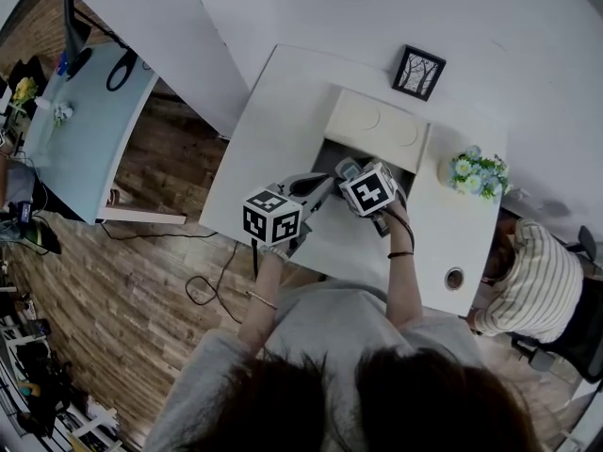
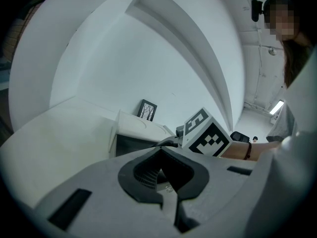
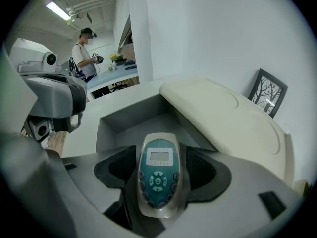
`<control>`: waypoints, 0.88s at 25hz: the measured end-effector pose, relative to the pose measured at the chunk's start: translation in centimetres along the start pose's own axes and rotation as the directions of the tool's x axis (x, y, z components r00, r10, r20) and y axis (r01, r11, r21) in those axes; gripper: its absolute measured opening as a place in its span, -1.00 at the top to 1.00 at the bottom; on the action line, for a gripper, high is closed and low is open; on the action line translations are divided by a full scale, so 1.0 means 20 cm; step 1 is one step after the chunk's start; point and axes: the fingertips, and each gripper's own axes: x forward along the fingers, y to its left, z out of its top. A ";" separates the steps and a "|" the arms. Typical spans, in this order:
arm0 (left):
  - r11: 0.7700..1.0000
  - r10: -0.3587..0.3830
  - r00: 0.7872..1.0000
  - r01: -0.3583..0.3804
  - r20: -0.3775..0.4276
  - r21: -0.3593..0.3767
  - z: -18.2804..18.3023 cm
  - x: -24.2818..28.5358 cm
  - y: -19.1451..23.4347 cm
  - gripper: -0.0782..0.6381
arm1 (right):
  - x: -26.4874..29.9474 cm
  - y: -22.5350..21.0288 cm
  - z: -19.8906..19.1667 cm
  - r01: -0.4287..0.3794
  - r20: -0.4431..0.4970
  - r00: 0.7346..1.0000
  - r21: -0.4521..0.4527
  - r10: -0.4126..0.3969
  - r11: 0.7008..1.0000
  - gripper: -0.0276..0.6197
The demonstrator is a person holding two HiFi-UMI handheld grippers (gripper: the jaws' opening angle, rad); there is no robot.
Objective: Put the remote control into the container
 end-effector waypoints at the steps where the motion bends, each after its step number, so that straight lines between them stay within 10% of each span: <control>1: 1.000 -0.003 1.000 0.003 0.002 0.002 0.00 0.00 0.00 0.77 | -0.01 0.00 -0.01 -0.001 0.004 1.000 0.012 0.000 1.000 0.00; 17: 0.998 -0.043 0.998 0.041 0.034 0.049 0.03 -0.01 -0.12 0.77 | -0.30 0.06 0.09 -0.087 0.302 0.953 0.147 0.040 0.985 0.10; 22: 0.995 -0.062 0.996 0.057 0.063 0.080 0.05 -0.02 -0.17 0.77 | -0.41 0.05 0.12 -0.085 0.381 0.925 0.187 0.008 0.979 0.42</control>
